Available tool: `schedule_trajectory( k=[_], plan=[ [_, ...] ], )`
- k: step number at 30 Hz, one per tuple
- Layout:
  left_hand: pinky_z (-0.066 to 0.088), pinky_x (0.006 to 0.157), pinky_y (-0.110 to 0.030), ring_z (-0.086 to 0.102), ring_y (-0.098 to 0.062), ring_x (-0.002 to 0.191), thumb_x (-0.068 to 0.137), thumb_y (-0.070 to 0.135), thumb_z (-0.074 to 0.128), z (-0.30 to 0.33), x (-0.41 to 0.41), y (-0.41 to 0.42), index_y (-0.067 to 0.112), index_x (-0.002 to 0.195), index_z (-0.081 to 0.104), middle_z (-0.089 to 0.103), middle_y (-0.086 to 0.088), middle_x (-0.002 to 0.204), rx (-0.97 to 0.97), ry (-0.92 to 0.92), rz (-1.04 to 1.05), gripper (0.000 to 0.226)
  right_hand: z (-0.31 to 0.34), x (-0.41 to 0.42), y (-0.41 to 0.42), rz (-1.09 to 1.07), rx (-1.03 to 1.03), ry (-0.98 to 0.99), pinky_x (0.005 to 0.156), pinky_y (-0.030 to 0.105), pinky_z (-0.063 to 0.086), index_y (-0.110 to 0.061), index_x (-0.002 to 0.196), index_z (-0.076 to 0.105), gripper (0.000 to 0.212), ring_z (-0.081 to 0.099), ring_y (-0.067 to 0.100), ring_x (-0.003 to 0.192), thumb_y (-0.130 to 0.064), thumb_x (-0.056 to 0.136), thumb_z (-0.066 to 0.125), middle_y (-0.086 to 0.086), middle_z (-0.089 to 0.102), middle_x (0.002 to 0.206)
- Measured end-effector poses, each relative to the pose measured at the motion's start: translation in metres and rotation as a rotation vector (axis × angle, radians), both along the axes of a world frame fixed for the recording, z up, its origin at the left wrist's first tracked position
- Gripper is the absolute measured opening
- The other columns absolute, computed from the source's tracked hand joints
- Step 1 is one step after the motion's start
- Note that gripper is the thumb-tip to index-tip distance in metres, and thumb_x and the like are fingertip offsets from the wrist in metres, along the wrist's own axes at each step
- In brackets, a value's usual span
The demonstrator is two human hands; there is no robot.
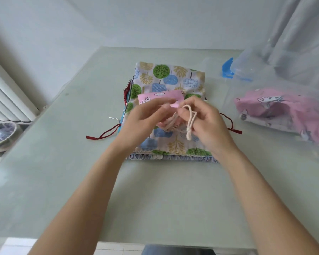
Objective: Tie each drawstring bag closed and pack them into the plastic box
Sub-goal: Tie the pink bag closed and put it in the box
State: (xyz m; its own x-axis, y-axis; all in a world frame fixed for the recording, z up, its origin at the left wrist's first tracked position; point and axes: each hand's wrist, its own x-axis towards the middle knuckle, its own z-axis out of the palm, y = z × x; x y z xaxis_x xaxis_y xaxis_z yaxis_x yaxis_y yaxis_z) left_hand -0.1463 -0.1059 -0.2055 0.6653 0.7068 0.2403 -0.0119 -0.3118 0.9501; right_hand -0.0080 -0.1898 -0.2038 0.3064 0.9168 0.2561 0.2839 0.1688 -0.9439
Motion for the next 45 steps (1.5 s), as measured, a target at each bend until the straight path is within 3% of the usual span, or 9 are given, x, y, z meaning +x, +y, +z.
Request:
schedule_trajectory(
  k=[8,18,23,27,31,34,38,41,45],
  plan=[
    [0.051,0.068,-0.016,0.067,-0.008,0.067,0.079,0.015,0.069,0.002,-0.003,0.003,0.014,0.088,0.070,0.072,0.006,0.072,0.011,-0.117,0.120,0.009,0.002,0.002,-0.001,-0.088,-0.045,0.150,0.044,0.008,0.036,-0.006,0.088,0.057,0.006,0.048,-0.002,0.042,-0.001,0.090,0.055,-0.006,0.058,0.057],
    [0.051,0.088,-0.026,0.066,-0.013,0.098,0.083,0.014,0.066,0.003,-0.006,0.002,0.017,0.108,0.067,0.072,0.003,0.100,0.097,-0.004,-0.039,0.025,0.005,0.011,-0.004,0.144,-0.018,0.348,0.049,0.016,0.038,-0.016,0.073,0.072,0.016,0.045,0.014,0.061,-0.015,0.081,0.059,0.008,0.058,0.069],
    [0.051,0.085,-0.027,0.068,-0.011,0.086,0.082,0.020,0.064,0.000,-0.005,0.002,0.020,0.093,0.070,0.072,0.004,0.086,0.174,0.040,-0.003,0.012,0.006,0.010,-0.008,0.186,0.005,0.229,0.069,0.014,0.050,-0.011,0.076,0.068,0.003,0.061,0.003,0.072,-0.010,0.078,0.070,-0.010,0.068,0.071],
    [0.048,0.074,-0.020,0.065,-0.012,0.072,0.084,0.011,0.054,0.000,-0.009,0.007,0.013,0.088,0.071,0.071,-0.003,0.075,0.072,0.049,0.015,0.017,-0.002,0.006,-0.006,-0.005,0.145,-0.287,0.071,0.017,0.047,-0.015,0.079,0.069,0.013,0.063,0.003,0.074,-0.004,0.074,0.076,-0.012,0.069,0.077],
    [0.051,0.073,-0.042,0.064,-0.035,0.071,0.083,0.017,0.061,-0.004,-0.008,0.008,0.018,0.094,0.071,0.070,-0.010,0.079,0.080,0.128,-0.079,0.015,-0.007,0.003,-0.002,-0.135,0.330,-0.575,0.075,0.028,0.045,-0.013,0.077,0.068,0.008,0.057,0.004,0.072,-0.014,0.073,0.075,-0.010,0.066,0.075],
    [0.048,0.069,-0.047,0.058,-0.042,0.070,0.079,0.027,0.066,-0.004,-0.010,0.010,0.026,0.090,0.071,0.066,-0.020,0.087,0.104,0.139,-0.104,0.012,-0.007,0.003,-0.004,-0.166,0.366,-0.593,0.079,0.036,0.044,-0.014,0.077,0.068,0.009,0.059,0.009,0.076,-0.021,0.075,0.073,-0.008,0.068,0.076],
    [0.048,0.074,-0.027,0.061,-0.007,0.076,0.079,0.028,0.064,-0.005,-0.012,0.011,0.020,0.084,0.068,0.060,0.006,0.106,0.164,0.160,-0.066,0.010,-0.009,0.005,-0.002,-0.158,0.379,-0.605,0.077,0.040,0.047,-0.017,0.081,0.071,0.006,0.061,0.016,0.079,-0.018,0.076,0.074,-0.006,0.069,0.079],
    [0.051,0.076,-0.023,0.064,-0.005,0.082,0.093,0.018,0.055,-0.005,-0.009,0.011,0.011,0.090,0.061,0.060,0.008,0.118,0.228,0.116,0.023,0.009,-0.010,0.009,-0.003,-0.228,0.373,-0.496,0.075,0.035,0.052,-0.016,0.089,0.074,0.015,0.065,0.015,0.082,-0.011,0.076,0.076,-0.004,0.070,0.084],
    [0.049,0.068,-0.016,0.066,-0.007,0.076,0.097,0.011,0.046,-0.002,-0.011,0.014,0.012,0.091,0.054,0.069,0.004,0.088,0.104,-0.160,0.222,0.010,-0.006,0.017,-0.006,-0.378,0.319,-0.235,0.082,0.016,0.046,-0.023,0.089,0.072,0.012,0.063,0.003,0.092,-0.018,0.078,0.074,-0.009,0.070,0.090]
  ],
)
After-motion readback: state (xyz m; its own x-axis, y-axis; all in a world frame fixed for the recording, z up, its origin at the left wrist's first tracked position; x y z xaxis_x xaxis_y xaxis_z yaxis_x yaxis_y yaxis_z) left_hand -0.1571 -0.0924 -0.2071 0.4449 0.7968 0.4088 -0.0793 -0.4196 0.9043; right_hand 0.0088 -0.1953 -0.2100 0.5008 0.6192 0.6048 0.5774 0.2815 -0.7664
